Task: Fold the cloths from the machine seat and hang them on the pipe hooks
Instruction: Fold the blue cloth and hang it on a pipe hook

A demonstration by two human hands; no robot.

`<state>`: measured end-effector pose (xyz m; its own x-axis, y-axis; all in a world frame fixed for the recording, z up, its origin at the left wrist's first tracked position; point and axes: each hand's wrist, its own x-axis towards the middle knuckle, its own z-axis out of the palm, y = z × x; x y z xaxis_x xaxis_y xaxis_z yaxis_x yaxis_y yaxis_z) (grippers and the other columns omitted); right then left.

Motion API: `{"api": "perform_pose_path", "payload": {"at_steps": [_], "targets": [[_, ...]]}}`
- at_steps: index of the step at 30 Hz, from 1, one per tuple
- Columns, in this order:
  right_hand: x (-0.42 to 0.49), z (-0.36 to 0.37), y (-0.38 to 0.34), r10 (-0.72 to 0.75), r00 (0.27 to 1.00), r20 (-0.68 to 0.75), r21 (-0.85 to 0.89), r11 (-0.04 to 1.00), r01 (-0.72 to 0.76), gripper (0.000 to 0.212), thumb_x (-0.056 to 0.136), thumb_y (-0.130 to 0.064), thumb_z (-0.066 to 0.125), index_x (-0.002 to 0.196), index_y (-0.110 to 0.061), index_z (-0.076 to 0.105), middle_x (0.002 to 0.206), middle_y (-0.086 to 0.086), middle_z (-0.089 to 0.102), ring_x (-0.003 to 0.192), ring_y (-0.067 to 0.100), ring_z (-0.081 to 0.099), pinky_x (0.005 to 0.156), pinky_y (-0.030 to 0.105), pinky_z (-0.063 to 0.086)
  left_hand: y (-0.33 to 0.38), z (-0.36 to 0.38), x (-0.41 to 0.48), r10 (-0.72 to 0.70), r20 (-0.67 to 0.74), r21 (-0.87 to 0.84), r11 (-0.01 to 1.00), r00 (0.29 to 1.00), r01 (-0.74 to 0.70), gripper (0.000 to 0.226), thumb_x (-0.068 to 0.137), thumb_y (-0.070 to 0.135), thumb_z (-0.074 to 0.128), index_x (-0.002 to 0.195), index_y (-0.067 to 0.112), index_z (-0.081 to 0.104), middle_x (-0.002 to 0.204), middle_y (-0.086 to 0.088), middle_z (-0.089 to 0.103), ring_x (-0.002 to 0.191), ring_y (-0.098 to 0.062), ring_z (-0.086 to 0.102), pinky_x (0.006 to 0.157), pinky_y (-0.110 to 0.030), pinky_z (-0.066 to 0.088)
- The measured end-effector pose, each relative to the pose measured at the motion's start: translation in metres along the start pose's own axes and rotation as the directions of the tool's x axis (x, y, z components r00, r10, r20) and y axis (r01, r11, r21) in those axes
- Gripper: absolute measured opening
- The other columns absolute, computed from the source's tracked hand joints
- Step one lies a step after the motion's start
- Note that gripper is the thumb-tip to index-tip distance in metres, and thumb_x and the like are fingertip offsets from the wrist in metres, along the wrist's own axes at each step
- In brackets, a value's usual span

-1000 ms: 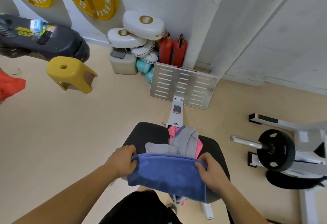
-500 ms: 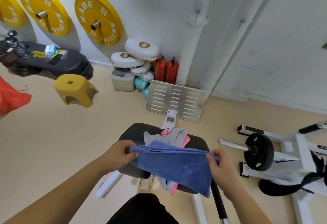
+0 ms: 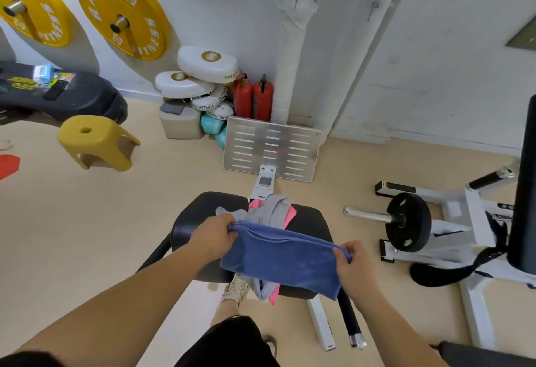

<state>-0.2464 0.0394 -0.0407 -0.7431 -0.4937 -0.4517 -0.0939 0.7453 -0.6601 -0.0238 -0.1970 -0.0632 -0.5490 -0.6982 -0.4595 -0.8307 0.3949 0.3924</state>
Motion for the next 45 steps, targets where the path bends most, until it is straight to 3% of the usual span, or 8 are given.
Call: {"api": "perform_pose_path", "payload": {"at_steps": [7,13,20,28,34,37,41,45], "targets": [[0.022,0.008,0.004,0.114,0.993,0.001,0.018,0.993,-0.114,0.005,0.101,-0.02,0.06,0.101,-0.02,0.055,0.09,0.004,0.065,0.086,0.023,0.066,0.072,0.03,0.049,0.01,0.001,0.049,0.016,0.217,0.193,0.979,0.976,-0.059,0.015,0.094,0.028,0.058,0.109,0.027,0.062,0.103,0.001,0.059,0.095,-0.024,0.064,0.093,-0.042,0.058],[0.026,0.012,0.007,0.203,0.979,0.021,0.066,0.977,-0.204,0.015,0.096,-0.024,0.069,0.108,-0.023,0.06,0.097,0.0,0.068,0.086,0.018,0.065,0.076,0.031,0.05,0.018,0.002,0.077,0.02,0.341,0.205,0.974,0.94,-0.095,0.057,0.079,0.038,0.071,0.132,0.036,0.049,0.114,0.005,0.059,0.1,-0.023,0.062,0.092,-0.043,0.058],[0.025,0.016,0.024,0.296,0.944,0.145,0.047,0.951,-0.305,0.016,0.094,-0.021,0.07,0.105,-0.009,0.069,0.096,0.013,0.073,0.093,0.03,0.07,0.085,0.043,0.059,0.022,-0.001,0.074,0.037,0.407,0.3,0.938,0.913,-0.171,0.007,0.083,0.026,0.066,0.081,0.028,0.06,0.088,0.005,0.056,0.086,-0.021,0.058,0.087,-0.039,0.058],[0.003,-0.004,0.012,0.193,0.98,0.043,0.199,0.96,-0.198,0.017,0.1,-0.023,0.064,0.108,-0.009,0.06,0.093,0.009,0.067,0.077,0.019,0.062,0.066,0.027,0.048,0.013,-0.039,0.02,0.082,0.213,-0.294,0.956,0.974,-0.016,0.009,0.09,0.019,0.066,0.09,0.016,0.057,0.082,-0.007,0.063,0.071,-0.012,0.051,0.066,-0.021,0.044],[-0.032,-0.009,-0.017,0.085,0.996,-0.021,0.314,0.946,-0.074,0.019,0.099,-0.035,0.064,0.104,-0.019,0.057,0.098,0.006,0.07,0.088,0.022,0.069,0.078,0.043,0.057,0.019,-0.029,-0.022,0.017,-0.035,-0.344,0.938,0.999,-0.028,0.018,0.097,0.036,0.062,0.097,0.019,0.057,0.088,-0.001,0.067,0.086,-0.02,0.064,0.071,-0.018,0.047],[-0.047,0.005,-0.026,0.068,0.996,0.053,0.331,0.94,-0.082,0.02,0.097,-0.035,0.068,0.102,-0.018,0.057,0.099,0.01,0.071,0.088,0.027,0.072,0.075,0.049,0.062,0.044,-0.018,-0.041,0.007,-0.054,-0.379,0.925,0.998,-0.027,0.018,0.098,0.04,0.061,0.103,0.023,0.057,0.087,0.008,0.065,0.085,-0.015,0.064,0.071,-0.015,0.046],[-0.066,0.027,-0.047,0.038,0.985,0.171,0.447,0.888,-0.112,0.016,0.1,-0.023,0.066,0.097,-0.01,0.057,0.087,0.012,0.067,0.07,0.023,0.067,0.051,0.03,0.057,0.09,-0.006,-0.076,0.045,-0.02,-0.553,0.832,0.999,-0.049,0.01,0.097,0.035,0.064,0.105,0.029,0.063,0.093,0.007,0.07,0.085,-0.012,0.067,0.074,-0.023,0.054],[-0.078,0.035,-0.055,0.034,0.979,0.201,0.523,0.842,-0.136,0.013,0.102,-0.026,0.061,0.098,-0.018,0.07,0.091,0.012,0.074,0.079,0.028,0.073,0.065,0.042,0.064,0.118,0.011,-0.105,0.074,-0.06,-0.638,0.764,0.995,-0.095,0.006,0.1,0.032,0.061,0.102,0.037,0.064,0.089,0.008,0.071,0.078,-0.007,0.069,0.076,-0.021,0.06]]}}
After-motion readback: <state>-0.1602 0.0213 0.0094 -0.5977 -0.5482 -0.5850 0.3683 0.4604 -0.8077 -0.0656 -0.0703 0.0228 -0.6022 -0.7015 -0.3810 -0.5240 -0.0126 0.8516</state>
